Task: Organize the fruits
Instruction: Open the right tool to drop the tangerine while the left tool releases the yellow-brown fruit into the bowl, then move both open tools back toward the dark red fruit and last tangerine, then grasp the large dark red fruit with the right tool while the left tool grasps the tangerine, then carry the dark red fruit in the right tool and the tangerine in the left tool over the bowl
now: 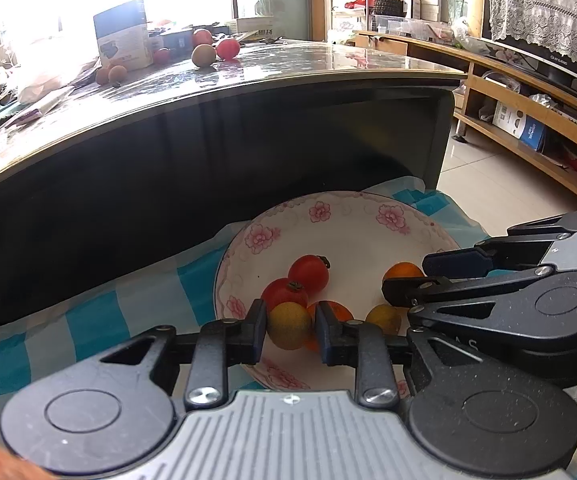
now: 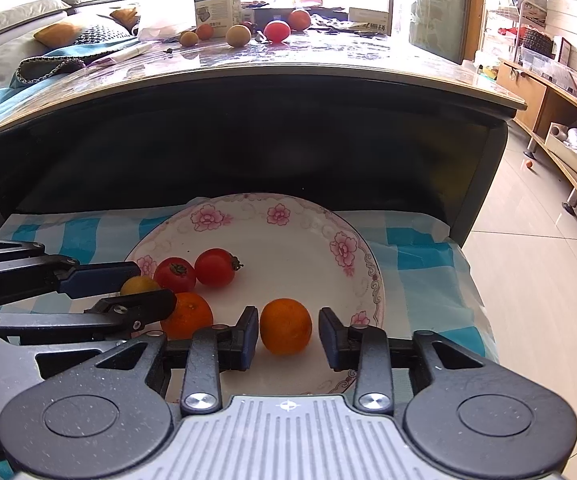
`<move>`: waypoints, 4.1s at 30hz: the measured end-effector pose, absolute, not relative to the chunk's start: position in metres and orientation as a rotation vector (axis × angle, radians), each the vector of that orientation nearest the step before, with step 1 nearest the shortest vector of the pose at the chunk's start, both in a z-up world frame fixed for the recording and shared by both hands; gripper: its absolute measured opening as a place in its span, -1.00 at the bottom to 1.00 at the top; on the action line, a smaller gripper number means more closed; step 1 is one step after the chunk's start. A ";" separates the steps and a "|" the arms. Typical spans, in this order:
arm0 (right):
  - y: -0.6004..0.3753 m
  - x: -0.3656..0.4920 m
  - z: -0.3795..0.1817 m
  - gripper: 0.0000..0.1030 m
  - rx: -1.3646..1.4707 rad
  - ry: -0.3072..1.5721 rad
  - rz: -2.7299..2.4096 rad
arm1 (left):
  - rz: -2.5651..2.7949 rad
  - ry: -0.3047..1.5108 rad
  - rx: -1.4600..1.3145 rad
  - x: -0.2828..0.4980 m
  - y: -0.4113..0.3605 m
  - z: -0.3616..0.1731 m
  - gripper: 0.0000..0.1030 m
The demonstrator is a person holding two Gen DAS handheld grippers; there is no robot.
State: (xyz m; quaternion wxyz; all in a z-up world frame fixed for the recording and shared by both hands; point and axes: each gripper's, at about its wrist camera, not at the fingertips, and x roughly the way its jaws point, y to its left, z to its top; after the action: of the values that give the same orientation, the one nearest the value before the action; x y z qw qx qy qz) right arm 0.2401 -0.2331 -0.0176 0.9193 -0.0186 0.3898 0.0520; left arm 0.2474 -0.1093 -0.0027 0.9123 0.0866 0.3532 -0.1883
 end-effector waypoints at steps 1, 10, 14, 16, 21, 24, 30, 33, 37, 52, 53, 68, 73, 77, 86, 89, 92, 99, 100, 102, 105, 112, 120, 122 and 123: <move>-0.233 0.241 -0.018 -0.38 -0.036 0.803 0.106 | -0.388 0.728 0.179 0.248 -0.109 -0.003 -0.30; -0.239 0.243 -0.019 -0.27 -0.006 0.806 0.098 | -0.380 0.733 0.170 0.250 -0.109 -0.002 -0.30; -0.242 0.244 -0.019 -0.25 0.013 0.806 0.096 | -0.380 0.738 0.146 0.252 -0.108 -0.002 -0.29; -0.244 0.244 -0.018 -0.18 0.020 0.803 0.093 | -0.381 0.736 0.138 0.252 -0.108 -0.001 -0.29; -0.247 0.243 -0.016 -0.12 0.038 0.799 0.091 | -0.386 0.737 0.116 0.252 -0.108 0.001 -0.27; -0.248 0.243 -0.014 -0.09 0.042 0.795 0.091 | -0.385 0.732 0.110 0.252 -0.107 0.002 -0.27; -0.249 0.241 -0.010 -0.02 0.046 0.782 0.093 | -0.384 0.721 0.093 0.249 -0.103 0.006 -0.19; -0.247 0.238 -0.005 -0.02 0.045 0.771 0.095 | -0.386 0.714 0.093 0.245 -0.100 0.010 -0.15; -0.239 0.232 0.002 -0.02 0.034 0.759 0.110 | -0.387 0.706 0.087 0.236 -0.092 0.016 -0.14; -0.201 0.178 0.013 0.00 -0.056 0.807 0.150 | -0.364 0.720 0.074 0.182 -0.036 0.032 -0.13; -0.200 0.174 0.011 0.00 -0.060 0.817 0.152 | -0.367 0.723 0.076 0.176 -0.032 0.031 -0.13; -0.166 0.181 -0.028 0.00 0.038 0.900 0.202 | -0.360 0.812 0.026 0.155 0.009 -0.007 -0.12; -0.163 0.190 -0.034 0.00 0.058 0.891 0.190 | -0.379 0.825 0.033 0.158 0.007 -0.016 -0.12; -0.158 0.198 -0.038 0.00 0.064 0.886 0.187 | -0.400 0.830 0.056 0.159 0.003 -0.021 -0.12; -0.159 0.200 -0.037 -0.35 0.057 0.894 0.213 | -0.393 0.835 0.024 0.170 0.009 -0.027 -0.12; -0.162 0.194 -0.034 -0.35 0.045 0.899 0.221 | -0.397 0.830 0.018 0.177 0.007 -0.030 -0.12; -0.163 0.186 -0.033 -0.35 0.034 0.906 0.234 | -0.408 0.820 0.018 0.184 0.002 -0.032 -0.11; -0.179 0.168 -0.034 -0.35 0.033 0.919 0.233 | -0.432 0.793 0.024 0.198 -0.016 -0.035 -0.11; -0.182 0.166 -0.034 -0.35 0.033 0.921 0.231 | -0.436 0.790 0.029 0.200 -0.019 -0.035 -0.11; -0.187 0.164 -0.033 -0.35 0.036 0.923 0.219 | -0.432 0.789 0.049 0.203 -0.025 -0.036 -0.11; -0.193 0.163 -0.034 -0.35 0.030 0.925 0.208 | -0.422 0.790 0.062 0.206 -0.031 -0.039 -0.11; -0.194 0.162 -0.035 -0.34 0.015 0.927 0.211 | -0.389 0.780 0.108 0.206 -0.040 -0.044 -0.16; -0.197 0.160 -0.028 -0.35 0.031 0.927 0.221 | -0.385 0.805 0.127 0.196 -0.038 -0.039 -0.26; -0.196 0.155 -0.024 -0.35 0.028 0.930 0.227 | -0.394 0.815 0.131 0.187 -0.037 -0.035 -0.26; -0.196 0.151 -0.022 -0.35 0.014 0.931 0.230 | -0.400 0.820 0.136 0.181 -0.036 -0.033 -0.26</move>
State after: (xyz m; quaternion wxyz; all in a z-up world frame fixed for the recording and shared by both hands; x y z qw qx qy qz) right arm 0.1515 -0.1956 -0.0216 0.8873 0.0066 0.4477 0.1106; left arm 0.1806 -0.0364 -0.0326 0.8956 0.0655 0.3955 -0.1928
